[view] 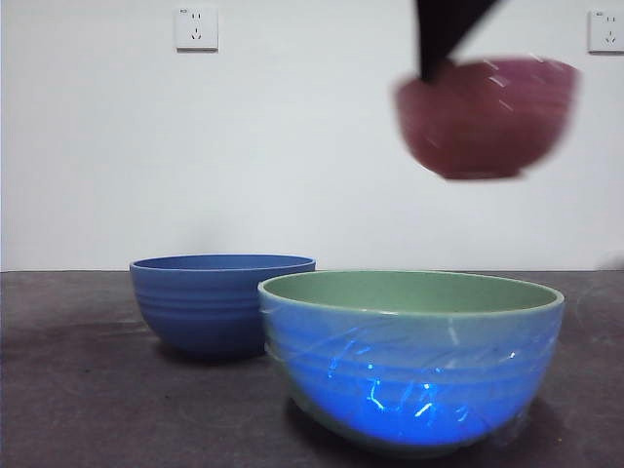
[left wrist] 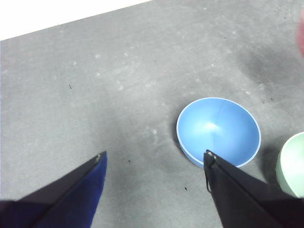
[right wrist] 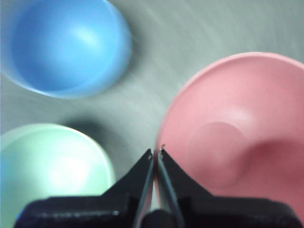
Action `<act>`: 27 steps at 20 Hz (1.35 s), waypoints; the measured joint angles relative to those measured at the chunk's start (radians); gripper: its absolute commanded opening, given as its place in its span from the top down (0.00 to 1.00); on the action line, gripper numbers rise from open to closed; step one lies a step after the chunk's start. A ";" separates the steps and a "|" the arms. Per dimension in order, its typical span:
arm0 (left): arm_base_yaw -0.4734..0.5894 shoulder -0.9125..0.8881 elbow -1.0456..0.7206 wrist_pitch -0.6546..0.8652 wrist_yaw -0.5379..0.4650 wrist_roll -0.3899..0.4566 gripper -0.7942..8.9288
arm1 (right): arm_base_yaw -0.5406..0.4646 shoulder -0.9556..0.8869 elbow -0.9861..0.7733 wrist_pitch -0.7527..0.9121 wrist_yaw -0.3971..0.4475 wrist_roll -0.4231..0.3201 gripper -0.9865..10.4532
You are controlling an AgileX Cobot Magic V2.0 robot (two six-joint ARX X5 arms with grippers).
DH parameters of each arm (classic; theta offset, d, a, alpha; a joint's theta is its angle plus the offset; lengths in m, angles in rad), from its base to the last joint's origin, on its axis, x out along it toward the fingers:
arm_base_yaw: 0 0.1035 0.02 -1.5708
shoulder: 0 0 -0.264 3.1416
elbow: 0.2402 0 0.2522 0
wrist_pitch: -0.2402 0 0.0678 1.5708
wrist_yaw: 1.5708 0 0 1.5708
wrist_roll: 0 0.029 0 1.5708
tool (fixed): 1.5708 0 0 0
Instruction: Pick up the green bowl on the top,put the green bowl on the left,pick up the red bowl in the middle,put the red bowl on the right
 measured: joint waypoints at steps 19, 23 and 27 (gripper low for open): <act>0.000 0.001 0.000 -0.004 0.003 0.000 0.57 | -0.010 0.116 -0.316 0.530 -0.090 0.140 0.75; 0.000 0.001 0.000 0.063 0.004 0.000 0.57 | -0.040 -0.074 -0.316 0.529 -0.091 0.131 0.75; 0.000 0.002 0.000 0.152 0.140 0.000 0.83 | -0.082 -0.272 -0.315 0.489 -0.090 0.101 0.93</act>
